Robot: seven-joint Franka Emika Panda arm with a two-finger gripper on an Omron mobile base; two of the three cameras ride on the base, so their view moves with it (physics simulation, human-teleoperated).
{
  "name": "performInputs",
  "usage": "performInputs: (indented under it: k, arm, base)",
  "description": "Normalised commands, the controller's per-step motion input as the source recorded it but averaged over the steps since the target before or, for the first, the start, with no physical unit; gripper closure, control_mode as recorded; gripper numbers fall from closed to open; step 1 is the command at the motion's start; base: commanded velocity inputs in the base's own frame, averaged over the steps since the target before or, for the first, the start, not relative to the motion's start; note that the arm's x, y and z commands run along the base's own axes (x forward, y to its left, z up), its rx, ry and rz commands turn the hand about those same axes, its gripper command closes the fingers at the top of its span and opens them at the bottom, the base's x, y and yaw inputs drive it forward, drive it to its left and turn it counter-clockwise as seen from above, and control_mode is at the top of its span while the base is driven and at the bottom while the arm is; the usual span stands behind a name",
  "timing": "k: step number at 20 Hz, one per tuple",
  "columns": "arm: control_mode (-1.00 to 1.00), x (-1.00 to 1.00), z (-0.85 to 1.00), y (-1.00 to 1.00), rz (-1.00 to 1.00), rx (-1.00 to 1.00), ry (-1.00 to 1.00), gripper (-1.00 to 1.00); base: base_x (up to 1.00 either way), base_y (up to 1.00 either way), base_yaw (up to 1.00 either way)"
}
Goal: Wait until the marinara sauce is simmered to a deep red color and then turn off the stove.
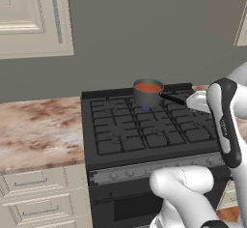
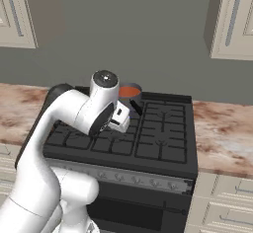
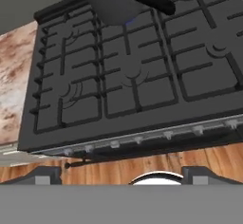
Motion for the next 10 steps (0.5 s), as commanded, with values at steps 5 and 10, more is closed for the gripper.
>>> performInputs:
  k: [5, 10]
  arm:
    - [-1.0, -0.52, -0.53, -0.53, -0.15, 0.09, -0.13, -1.0]
    - [-1.0, -0.44, -0.47, -0.41, -0.13, 0.14, -0.18, -1.0]
  base:
    - [0.0, 0.0, 0.0]
    - [0.0, 0.0, 0.0]
